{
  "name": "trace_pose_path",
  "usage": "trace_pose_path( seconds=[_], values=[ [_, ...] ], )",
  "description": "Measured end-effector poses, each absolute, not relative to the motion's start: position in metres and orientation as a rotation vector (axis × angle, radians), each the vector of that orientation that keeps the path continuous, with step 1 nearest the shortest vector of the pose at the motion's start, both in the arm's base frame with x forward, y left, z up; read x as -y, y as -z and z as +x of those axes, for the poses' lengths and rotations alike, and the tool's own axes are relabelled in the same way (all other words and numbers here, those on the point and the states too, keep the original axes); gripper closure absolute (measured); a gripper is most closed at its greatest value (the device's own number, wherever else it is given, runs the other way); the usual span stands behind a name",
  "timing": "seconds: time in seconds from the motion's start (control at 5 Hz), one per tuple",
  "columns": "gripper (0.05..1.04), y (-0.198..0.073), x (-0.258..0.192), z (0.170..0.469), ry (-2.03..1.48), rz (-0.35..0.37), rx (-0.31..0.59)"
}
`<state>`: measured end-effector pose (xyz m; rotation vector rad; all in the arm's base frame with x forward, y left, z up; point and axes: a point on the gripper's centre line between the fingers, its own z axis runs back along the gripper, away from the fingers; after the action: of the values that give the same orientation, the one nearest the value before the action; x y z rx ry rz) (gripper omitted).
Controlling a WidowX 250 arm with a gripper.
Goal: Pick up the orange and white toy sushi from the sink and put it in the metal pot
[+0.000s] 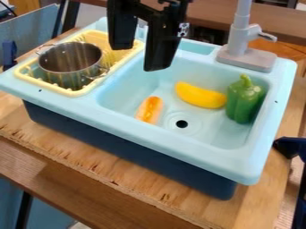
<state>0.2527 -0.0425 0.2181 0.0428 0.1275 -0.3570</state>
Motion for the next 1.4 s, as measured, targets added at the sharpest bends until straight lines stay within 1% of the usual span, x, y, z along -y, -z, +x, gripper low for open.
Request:
trace_pose_path(
  seconds=[0.2,0.4,0.6,0.8,1.0,1.2,1.4],
  values=[
    [0.083,-0.211,0.042,0.254,0.344,0.044,-0.149],
    [0.083,-0.196,0.03,0.259,0.224,0.077,-0.106],
    [0.083,-0.186,0.014,0.261,0.094,0.077,-0.073],
    [0.083,-0.179,0.008,0.261,0.053,0.091,-0.067],
    [0.083,-0.162,-0.003,0.273,-0.02,0.097,-0.076],
    [0.083,-0.153,-0.006,0.289,-0.096,0.118,-0.112],
    [0.083,-0.152,-0.014,0.301,-0.157,0.132,-0.116]
  ],
)
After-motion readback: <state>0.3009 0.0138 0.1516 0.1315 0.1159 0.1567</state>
